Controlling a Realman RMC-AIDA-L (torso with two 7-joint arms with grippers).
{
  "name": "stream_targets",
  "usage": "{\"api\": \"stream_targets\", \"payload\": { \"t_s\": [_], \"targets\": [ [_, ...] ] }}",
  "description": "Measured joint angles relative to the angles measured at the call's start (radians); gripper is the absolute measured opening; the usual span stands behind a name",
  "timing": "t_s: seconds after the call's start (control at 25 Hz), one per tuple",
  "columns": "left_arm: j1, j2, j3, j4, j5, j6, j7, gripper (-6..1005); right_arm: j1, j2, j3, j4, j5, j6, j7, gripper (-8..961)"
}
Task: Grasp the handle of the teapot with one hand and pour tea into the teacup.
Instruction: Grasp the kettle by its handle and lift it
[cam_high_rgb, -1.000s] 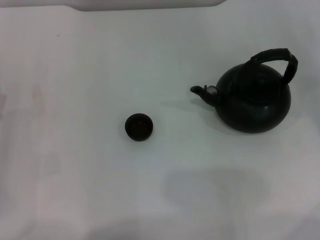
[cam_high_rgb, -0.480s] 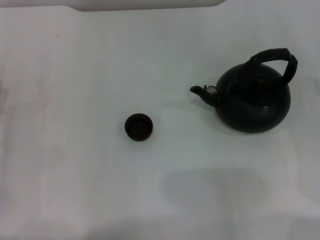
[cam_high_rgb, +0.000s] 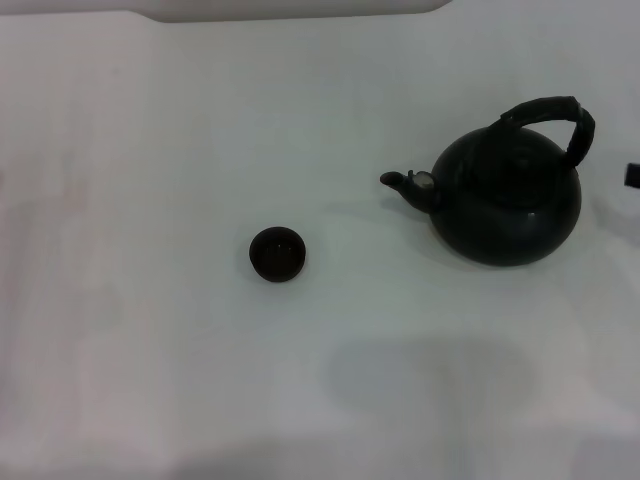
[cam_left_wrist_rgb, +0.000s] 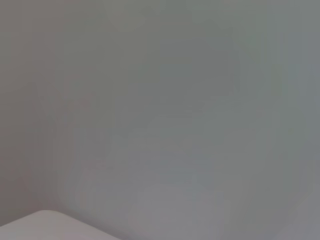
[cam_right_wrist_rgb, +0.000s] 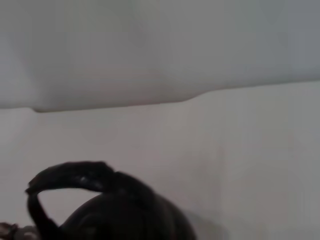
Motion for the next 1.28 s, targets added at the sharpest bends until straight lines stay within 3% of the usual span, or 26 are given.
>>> {"api": "stream_targets", "payload": {
  "t_s": [0.44, 0.96, 1.28],
  "targets": [
    [-0.003, 0.000, 0.000, -0.003, -0.001, 0.000, -0.001, 887, 0.019, 0.003, -0.127, 0.035, 0.034, -0.122, 0.002, 789],
    [-0.001, -0.002, 0.000, -0.004, -0.001, 0.000, -0.001, 887, 0.108, 0.000, -0.169, 0.122, 0.055, -0.189, -0.007, 728],
    [0.000, 0.000, 0.000, -0.004, -0.001, -0.005, -0.001, 888, 0.111, -0.004, -0.180, 0.115, 0.050, -0.216, -0.007, 691]
  ]
}}
